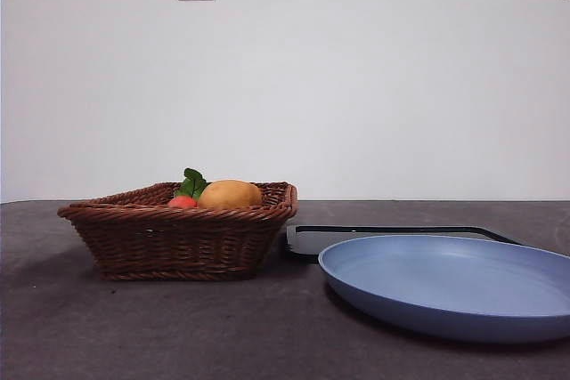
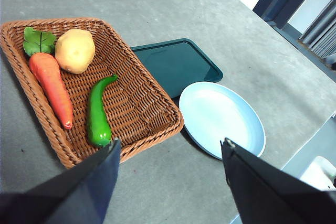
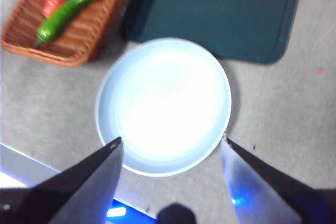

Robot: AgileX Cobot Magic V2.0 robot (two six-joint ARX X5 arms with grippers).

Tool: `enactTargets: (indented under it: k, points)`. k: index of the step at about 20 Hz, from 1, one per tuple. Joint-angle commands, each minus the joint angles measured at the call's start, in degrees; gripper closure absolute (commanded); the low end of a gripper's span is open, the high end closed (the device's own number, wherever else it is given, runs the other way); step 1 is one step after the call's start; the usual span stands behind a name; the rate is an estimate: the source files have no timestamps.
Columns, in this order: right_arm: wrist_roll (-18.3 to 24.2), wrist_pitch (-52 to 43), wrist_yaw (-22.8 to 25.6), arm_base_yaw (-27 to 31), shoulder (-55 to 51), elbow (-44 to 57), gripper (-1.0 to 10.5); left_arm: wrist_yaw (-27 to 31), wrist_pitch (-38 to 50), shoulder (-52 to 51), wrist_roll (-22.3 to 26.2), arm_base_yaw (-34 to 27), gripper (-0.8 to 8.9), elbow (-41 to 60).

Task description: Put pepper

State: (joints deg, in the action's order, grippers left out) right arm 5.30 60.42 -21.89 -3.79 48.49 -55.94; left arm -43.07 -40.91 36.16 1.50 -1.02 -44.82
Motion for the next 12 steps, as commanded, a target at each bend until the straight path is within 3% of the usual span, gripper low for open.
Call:
enactTargets:
  k: [1,12]
  points:
    - [-0.52,-0.52,1.40,-0.13,5.18,-0.92,6.2,-0.44,0.35,0.20,0.63,-0.07,4.75,-0.98]
    - [-0.33,-11.58,1.46,-0.15,33.48,-0.92,6.2,-0.44,0.52,0.20,0.63,-0.07,4.75,-0.98]
